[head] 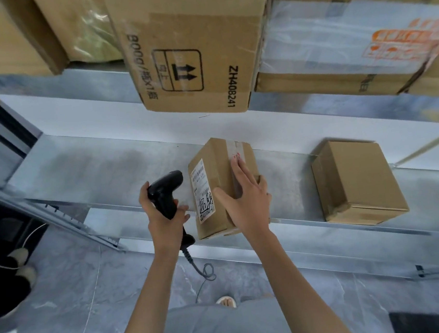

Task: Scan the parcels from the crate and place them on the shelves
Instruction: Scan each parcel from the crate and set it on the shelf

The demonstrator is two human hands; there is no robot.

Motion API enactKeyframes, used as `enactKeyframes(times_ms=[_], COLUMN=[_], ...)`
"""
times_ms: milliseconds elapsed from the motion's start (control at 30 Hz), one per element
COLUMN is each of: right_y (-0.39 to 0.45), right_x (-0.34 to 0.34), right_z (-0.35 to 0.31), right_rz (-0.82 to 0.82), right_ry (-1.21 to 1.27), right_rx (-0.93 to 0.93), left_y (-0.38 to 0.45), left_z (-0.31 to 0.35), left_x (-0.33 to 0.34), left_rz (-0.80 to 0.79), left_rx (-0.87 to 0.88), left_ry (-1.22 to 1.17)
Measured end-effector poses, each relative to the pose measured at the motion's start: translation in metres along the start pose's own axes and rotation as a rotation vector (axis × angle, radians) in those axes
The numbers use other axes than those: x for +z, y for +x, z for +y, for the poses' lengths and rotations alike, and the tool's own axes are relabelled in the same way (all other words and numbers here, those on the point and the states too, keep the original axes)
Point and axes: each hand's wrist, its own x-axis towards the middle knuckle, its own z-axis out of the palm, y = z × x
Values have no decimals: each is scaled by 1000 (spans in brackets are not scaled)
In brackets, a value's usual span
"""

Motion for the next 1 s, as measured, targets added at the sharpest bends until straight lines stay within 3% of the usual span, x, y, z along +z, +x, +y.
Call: enactKeyframes(times_ms=[200, 367, 1000], right_y=[-26, -35, -40], right_x=[-12, -19, -25], right_z=[18, 24, 28], right_rz=[278, 413, 465], right_ry=[247, 328, 412], right_rx=[-146, -221, -214], left_y=[-15, -38, -52], left_z=[45, 68, 74], left_x=[-21, -21, -16], left_rz=[-104, -233, -330], left_rx=[191, 319, 339], left_ry=[33, 71, 95])
